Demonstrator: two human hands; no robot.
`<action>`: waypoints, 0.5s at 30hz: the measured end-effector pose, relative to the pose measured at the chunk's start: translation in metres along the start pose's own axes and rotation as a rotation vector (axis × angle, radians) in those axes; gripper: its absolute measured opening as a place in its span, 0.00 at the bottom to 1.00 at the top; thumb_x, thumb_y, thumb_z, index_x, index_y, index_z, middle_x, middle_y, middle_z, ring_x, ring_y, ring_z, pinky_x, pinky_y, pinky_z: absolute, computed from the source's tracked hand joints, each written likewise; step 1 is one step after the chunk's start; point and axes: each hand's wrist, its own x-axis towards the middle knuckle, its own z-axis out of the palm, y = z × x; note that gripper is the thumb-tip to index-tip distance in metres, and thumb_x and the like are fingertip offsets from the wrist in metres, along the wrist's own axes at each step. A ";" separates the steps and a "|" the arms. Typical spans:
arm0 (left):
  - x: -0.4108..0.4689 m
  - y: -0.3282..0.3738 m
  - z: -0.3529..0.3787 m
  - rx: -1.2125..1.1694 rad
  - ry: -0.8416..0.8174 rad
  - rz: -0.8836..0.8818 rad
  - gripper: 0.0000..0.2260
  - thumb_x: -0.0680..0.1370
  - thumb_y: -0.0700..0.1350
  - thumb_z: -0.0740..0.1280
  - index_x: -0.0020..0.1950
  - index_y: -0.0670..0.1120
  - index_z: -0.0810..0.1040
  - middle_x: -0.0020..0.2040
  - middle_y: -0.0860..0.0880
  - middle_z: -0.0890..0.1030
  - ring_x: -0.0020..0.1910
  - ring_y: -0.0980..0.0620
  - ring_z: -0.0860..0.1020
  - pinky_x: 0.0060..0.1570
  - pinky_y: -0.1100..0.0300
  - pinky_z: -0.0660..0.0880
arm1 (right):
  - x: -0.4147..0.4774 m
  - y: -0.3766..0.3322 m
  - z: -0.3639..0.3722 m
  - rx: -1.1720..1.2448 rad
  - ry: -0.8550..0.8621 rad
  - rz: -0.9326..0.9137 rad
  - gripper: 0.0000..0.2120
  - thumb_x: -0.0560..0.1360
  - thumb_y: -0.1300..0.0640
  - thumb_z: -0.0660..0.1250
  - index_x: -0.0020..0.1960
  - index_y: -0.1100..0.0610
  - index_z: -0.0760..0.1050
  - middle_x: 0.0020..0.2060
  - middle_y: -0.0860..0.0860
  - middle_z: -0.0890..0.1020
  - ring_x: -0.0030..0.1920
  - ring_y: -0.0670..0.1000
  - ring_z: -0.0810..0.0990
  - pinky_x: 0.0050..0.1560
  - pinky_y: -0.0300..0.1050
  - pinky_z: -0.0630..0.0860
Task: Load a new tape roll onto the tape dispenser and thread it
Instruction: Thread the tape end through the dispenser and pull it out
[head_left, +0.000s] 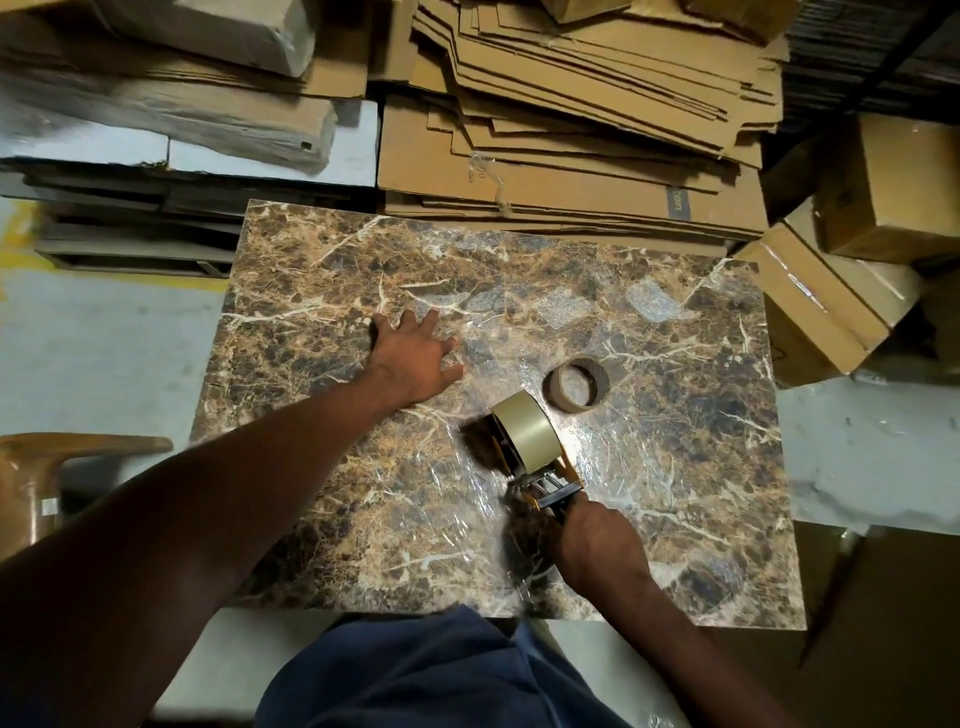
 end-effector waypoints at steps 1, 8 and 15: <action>0.000 0.001 0.001 0.008 -0.002 0.000 0.36 0.81 0.75 0.46 0.84 0.59 0.63 0.87 0.43 0.53 0.83 0.33 0.60 0.74 0.22 0.58 | -0.002 0.001 0.002 0.014 -0.004 0.011 0.14 0.83 0.49 0.59 0.62 0.57 0.73 0.54 0.53 0.84 0.54 0.54 0.85 0.49 0.45 0.78; -0.003 0.008 0.009 -0.055 -0.016 -0.050 0.40 0.79 0.77 0.48 0.84 0.57 0.61 0.87 0.40 0.53 0.82 0.32 0.61 0.73 0.21 0.57 | -0.005 0.001 -0.005 0.077 -0.015 0.057 0.12 0.81 0.50 0.61 0.56 0.57 0.76 0.52 0.54 0.85 0.54 0.56 0.85 0.50 0.47 0.78; -0.015 0.042 0.023 -0.265 -0.029 -0.170 0.46 0.79 0.76 0.53 0.88 0.50 0.46 0.87 0.38 0.41 0.85 0.33 0.45 0.77 0.24 0.46 | 0.023 -0.023 -0.050 0.016 -0.044 0.053 0.18 0.79 0.48 0.61 0.61 0.57 0.80 0.58 0.56 0.84 0.61 0.59 0.82 0.56 0.49 0.78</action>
